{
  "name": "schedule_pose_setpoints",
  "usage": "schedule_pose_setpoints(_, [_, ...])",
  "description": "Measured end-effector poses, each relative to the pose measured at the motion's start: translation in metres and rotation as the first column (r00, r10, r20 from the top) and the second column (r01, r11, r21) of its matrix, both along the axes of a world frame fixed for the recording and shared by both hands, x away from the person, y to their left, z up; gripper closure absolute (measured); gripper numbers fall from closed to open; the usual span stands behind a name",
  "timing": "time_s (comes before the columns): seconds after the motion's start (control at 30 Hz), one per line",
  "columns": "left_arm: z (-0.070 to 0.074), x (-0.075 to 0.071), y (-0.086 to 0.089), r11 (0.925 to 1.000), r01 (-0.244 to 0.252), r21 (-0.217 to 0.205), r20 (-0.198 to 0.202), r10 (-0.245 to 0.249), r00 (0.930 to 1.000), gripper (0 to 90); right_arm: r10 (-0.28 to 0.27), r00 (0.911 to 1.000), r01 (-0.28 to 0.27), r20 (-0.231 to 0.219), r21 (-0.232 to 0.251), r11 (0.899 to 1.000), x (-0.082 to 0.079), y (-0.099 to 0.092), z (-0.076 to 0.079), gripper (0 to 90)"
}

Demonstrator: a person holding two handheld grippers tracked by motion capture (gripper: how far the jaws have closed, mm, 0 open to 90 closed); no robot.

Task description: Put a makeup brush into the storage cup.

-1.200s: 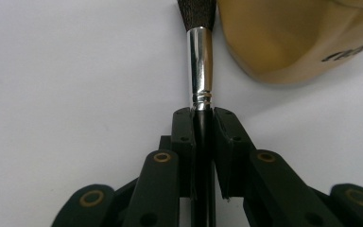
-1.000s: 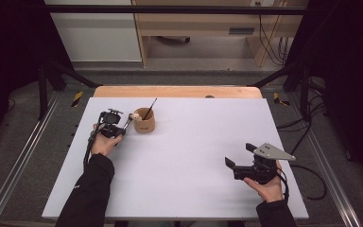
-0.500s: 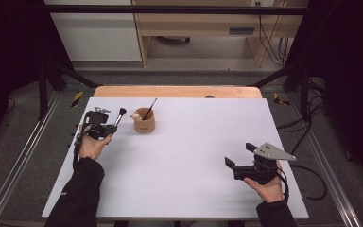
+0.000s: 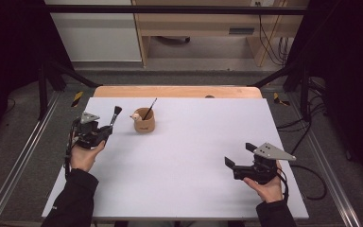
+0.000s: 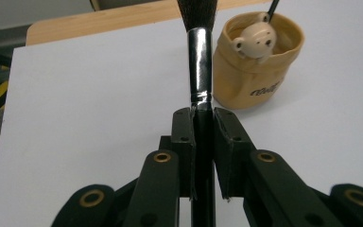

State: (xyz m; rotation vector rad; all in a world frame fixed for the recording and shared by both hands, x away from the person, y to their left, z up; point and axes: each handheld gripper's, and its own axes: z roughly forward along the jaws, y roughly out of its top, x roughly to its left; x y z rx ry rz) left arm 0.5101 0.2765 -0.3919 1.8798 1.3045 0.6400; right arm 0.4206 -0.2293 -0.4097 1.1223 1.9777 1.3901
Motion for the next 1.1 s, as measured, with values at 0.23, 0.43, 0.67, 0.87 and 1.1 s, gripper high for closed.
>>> schedule_pose_setpoints(0.23, [0.004,-0.018,-0.011,0.9989,0.041,-0.022,0.054,-0.040,0.9978,78.7,0.006,1.0000,-0.006,-0.005,0.012,1.000,0.000,0.001,0.000,5.6])
schedule_pose_setpoints(0.43, [0.005,-0.032,-0.022,0.9970,0.074,-0.025,0.097,-0.071,0.9927,78.7,0.009,0.9999,-0.009,-0.006,0.029,1.000,0.000,0.004,0.001,5.5])
schedule_pose_setpoints(0.67, [0.009,-0.047,-0.032,0.9938,0.106,-0.034,0.136,-0.100,0.9856,78.7,0.018,0.9998,-0.018,-0.004,0.040,0.999,0.000,0.009,0.004,5.5])
schedule_pose_setpoints(0.87, [0.008,-0.057,-0.043,0.9905,0.133,-0.036,0.157,-0.126,0.9796,78.7,0.010,0.9999,-0.010,-0.005,0.060,0.998,-0.001,0.016,0.007,6.1])
schedule_pose_setpoints(1.1, [0.004,-0.064,-0.055,0.9864,0.162,-0.031,0.160,-0.155,0.9748,78.7,0.027,0.9996,-0.026,-0.006,0.068,0.997,-0.001,0.028,0.011,6.2])
